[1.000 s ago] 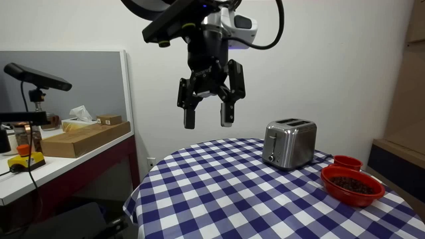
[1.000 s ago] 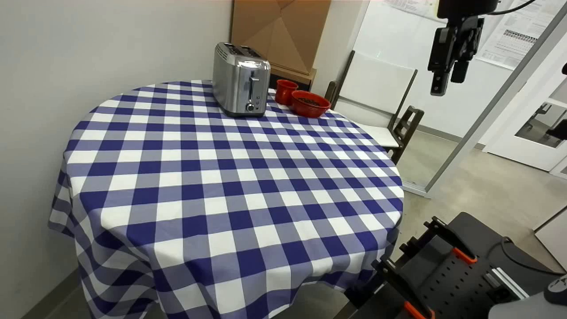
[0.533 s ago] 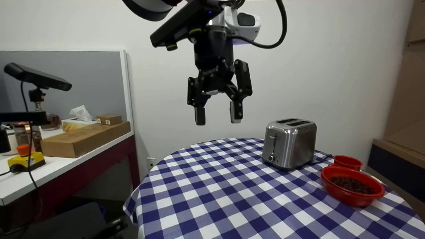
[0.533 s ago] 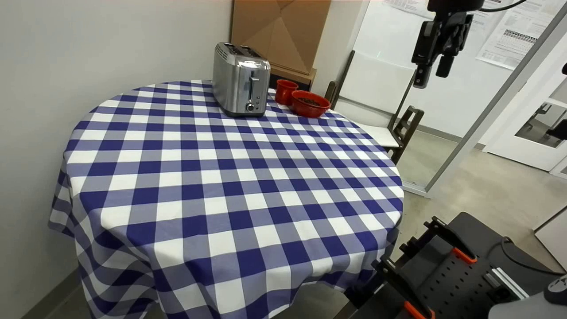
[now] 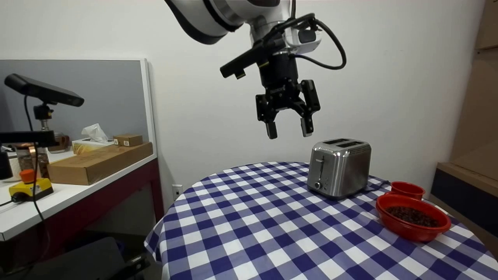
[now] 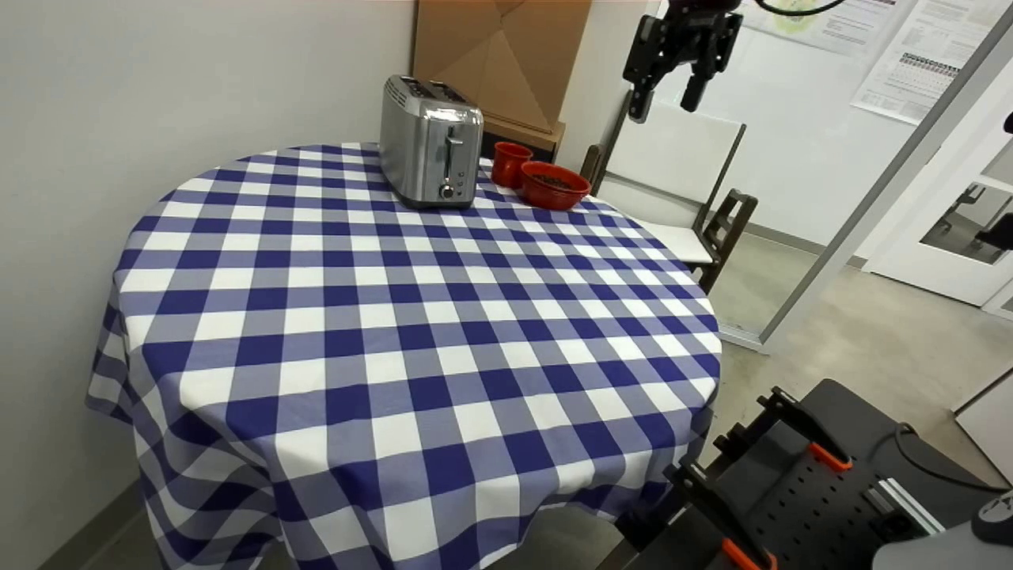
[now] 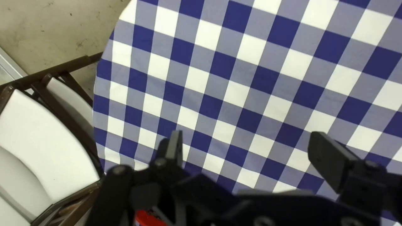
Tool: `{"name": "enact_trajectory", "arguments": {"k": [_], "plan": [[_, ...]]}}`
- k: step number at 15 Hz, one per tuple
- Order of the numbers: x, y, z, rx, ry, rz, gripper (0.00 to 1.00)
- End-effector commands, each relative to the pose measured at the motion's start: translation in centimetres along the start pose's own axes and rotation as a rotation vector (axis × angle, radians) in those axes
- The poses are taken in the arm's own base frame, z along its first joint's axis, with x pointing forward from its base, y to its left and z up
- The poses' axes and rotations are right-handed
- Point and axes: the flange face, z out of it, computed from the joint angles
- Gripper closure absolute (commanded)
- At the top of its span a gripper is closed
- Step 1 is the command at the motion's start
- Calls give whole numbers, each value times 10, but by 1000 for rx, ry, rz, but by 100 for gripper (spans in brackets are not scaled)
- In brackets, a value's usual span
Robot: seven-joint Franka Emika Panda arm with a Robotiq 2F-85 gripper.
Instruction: Push down the lever on the toaster
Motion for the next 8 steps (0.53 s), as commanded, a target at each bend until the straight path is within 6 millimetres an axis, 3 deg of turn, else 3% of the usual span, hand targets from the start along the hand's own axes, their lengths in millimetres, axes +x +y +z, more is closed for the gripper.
{"name": "enact_trajectory", "arguments": {"k": [1,8], "plan": [[67,-7,19,-13,-15,22,0],[156,-38,28,-7,31,65,2]]}}
